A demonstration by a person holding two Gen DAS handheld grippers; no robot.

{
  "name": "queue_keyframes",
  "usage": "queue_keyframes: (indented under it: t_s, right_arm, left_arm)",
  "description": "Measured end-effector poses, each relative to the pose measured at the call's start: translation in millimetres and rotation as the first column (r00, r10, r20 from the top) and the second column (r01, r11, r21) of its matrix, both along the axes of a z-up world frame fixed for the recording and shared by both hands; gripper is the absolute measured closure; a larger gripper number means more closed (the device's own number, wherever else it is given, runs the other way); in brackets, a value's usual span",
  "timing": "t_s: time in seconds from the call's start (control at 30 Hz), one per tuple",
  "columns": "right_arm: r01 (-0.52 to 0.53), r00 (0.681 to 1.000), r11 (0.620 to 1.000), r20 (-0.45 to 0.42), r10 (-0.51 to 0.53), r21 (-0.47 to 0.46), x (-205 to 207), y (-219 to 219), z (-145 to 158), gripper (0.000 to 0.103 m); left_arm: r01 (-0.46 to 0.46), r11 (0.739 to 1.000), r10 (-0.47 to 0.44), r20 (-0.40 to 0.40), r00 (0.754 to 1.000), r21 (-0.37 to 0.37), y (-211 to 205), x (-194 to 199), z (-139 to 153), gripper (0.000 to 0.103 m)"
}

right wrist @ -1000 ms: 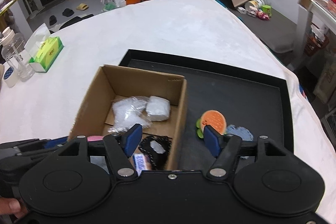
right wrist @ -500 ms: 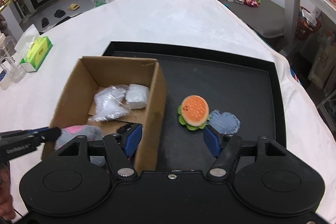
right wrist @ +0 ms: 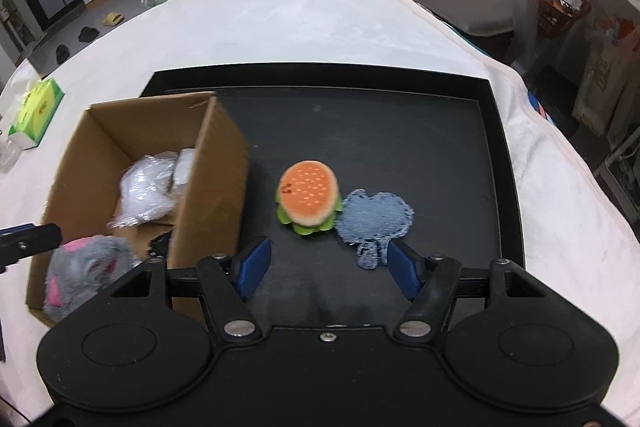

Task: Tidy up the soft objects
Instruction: 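Withdraw the right gripper and move it over the blue denim plush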

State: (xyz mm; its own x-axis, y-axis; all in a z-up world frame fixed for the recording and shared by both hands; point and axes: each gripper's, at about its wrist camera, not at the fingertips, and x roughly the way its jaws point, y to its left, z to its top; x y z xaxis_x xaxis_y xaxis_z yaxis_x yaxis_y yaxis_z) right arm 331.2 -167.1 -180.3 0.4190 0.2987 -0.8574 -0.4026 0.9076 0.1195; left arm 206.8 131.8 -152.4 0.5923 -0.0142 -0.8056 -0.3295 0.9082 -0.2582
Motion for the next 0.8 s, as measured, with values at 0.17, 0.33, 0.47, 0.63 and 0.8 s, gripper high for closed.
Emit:
queue_keyframes:
  t_s: [0.17,0.33,0.47,0.63,0.8]
  right_arm:
    - [0.038,0.999,0.999,-0.026,-0.038,0.018,13,-13,-14,0.043]
    - [0.069,0.996,0.997,-0.050,-0.067,0.036,24,-22,-28,0.045]
    - [0.089,0.994,0.995,-0.061,-0.086,0.046,32,-25,-37,0.046]
    - [0.108,0.991,0.993,-0.080,-0.104,0.054,43,-27,-50,0.046]
    - [0.119,0.989,0.991,-0.097,-0.113,0.059,49,-29,-59,0.046]
  left_arm:
    - [0.000,1.000,0.001,-0.019,1.000,0.028,-4,9,-1,0.032]
    - [0.002,0.999,0.000,-0.035,0.999,0.051,-10,19,-3,0.025]
    - [0.008,0.998,-0.005,-0.047,0.999,0.060,-13,25,-5,0.024]
    - [0.013,0.998,-0.009,-0.065,0.998,0.068,-18,32,-9,0.024]
    - [0.019,0.997,-0.013,-0.078,0.997,0.076,-21,38,-12,0.024]
